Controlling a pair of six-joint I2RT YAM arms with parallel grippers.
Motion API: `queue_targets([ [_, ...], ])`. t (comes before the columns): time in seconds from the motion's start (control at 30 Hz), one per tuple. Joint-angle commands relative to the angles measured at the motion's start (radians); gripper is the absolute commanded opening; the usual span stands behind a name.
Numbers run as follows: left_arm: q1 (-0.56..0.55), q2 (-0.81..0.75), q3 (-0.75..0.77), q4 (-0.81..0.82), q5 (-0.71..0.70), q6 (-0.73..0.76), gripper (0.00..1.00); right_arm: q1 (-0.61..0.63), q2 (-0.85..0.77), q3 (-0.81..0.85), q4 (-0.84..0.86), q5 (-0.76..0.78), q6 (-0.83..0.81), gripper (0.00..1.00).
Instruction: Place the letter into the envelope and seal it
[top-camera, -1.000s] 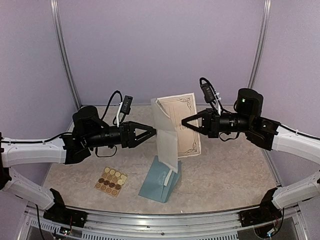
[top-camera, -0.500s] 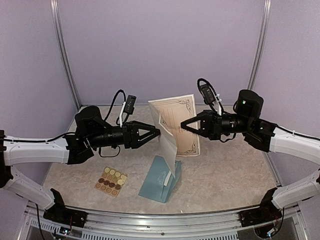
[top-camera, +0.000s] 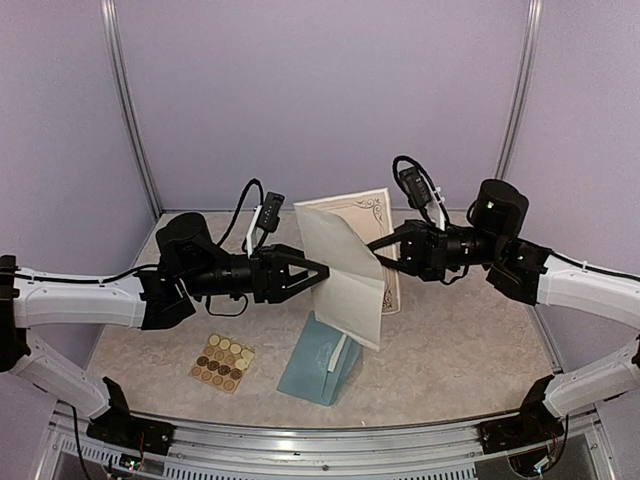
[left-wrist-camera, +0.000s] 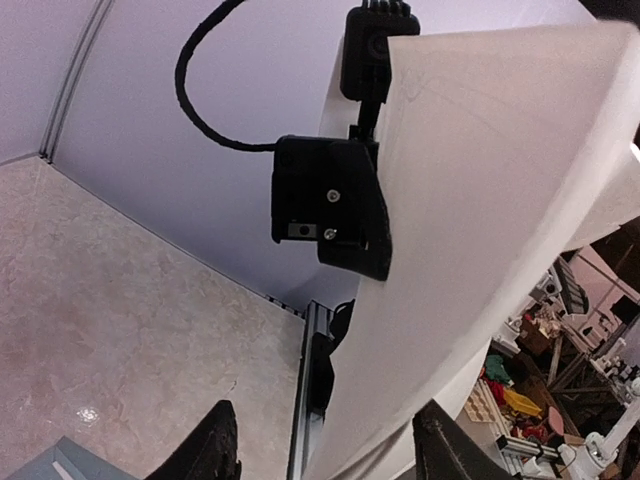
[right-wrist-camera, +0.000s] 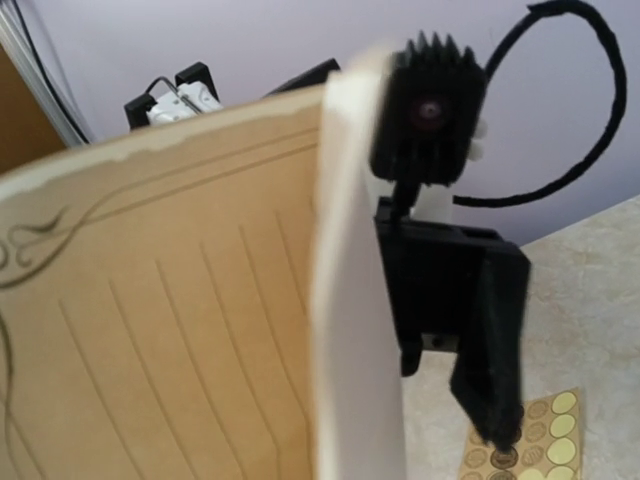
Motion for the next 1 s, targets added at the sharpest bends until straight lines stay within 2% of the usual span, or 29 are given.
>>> queue_targets([
  [0.0, -0.006, 0.007, 0.017, 0.091, 0.053, -0.002, 0.5, 0.006, 0.011, -0.013, 0.022, -0.001, 0.012, 0.0],
  [0.13, -0.006, 0.005, -0.003, 0.142, 0.069, -0.032, 0.15, 0.005, 0.009, -0.01, -0.008, 0.057, 0.003, 0.0],
  [0.23, -0.005, 0.004, -0.013, 0.137, 0.065, -0.035, 0.04, 0.003, 0.001, -0.014, -0.009, 0.091, 0.008, 0.09],
  [0.4, -0.004, -0.003, -0.038, 0.134, 0.052, -0.041, 0.0, -0.026, -0.03, -0.04, 0.029, 0.124, 0.046, 0.39],
  [0.67, 0.002, -0.013, -0.049, 0.088, 0.009, -0.037, 0.0, -0.054, -0.085, -0.118, 0.236, 0.017, 0.13, 0.73],
  [0.77, 0.002, -0.011, -0.044, 0.089, 0.01, -0.037, 0.0, -0.054, -0.094, -0.129, 0.246, -0.006, 0.115, 0.82],
  [0.97, 0.002, -0.011, -0.039, 0.087, 0.009, -0.039, 0.0, -0.053, -0.083, -0.138, 0.275, -0.045, 0.117, 0.9],
])
